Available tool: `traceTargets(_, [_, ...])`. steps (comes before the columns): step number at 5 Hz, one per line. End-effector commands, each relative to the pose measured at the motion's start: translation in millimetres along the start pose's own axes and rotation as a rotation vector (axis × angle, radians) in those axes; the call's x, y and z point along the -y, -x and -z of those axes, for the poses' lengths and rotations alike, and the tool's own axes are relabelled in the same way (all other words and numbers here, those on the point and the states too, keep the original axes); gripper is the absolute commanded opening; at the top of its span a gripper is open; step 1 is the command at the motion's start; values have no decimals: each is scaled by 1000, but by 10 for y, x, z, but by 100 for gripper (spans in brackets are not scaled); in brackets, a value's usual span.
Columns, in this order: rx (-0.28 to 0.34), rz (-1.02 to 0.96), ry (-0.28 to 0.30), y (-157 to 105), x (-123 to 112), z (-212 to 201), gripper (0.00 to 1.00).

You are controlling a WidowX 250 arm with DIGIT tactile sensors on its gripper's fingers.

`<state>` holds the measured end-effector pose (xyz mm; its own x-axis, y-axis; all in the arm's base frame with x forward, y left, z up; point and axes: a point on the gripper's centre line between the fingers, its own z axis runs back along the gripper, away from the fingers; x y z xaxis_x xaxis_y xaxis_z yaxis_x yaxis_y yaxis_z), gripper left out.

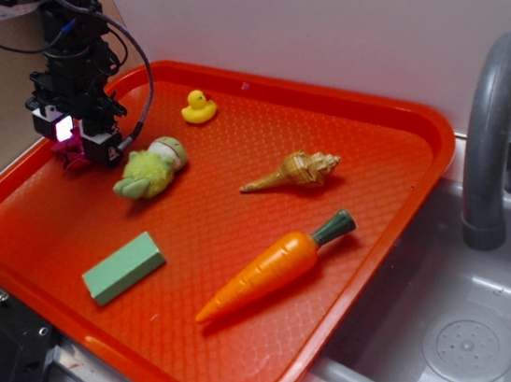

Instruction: Grab the red paper.

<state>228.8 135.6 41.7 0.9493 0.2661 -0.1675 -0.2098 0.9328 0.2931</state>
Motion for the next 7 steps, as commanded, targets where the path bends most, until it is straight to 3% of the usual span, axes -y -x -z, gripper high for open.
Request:
traceTargets(1, [183,177,61,363,404,-1148,0])
traceTargets(3, [276,267,153,722,607,-1748,0])
traceTargets(4, [336,214,225,796,494,-2102,0])
traceTargets(5, [393,168,250,824,392,-2283,0])
traceTargets(6, [403,133,289,858,292,-2438,0])
traceTargets(7, [400,191,245,842,354,-2410,0])
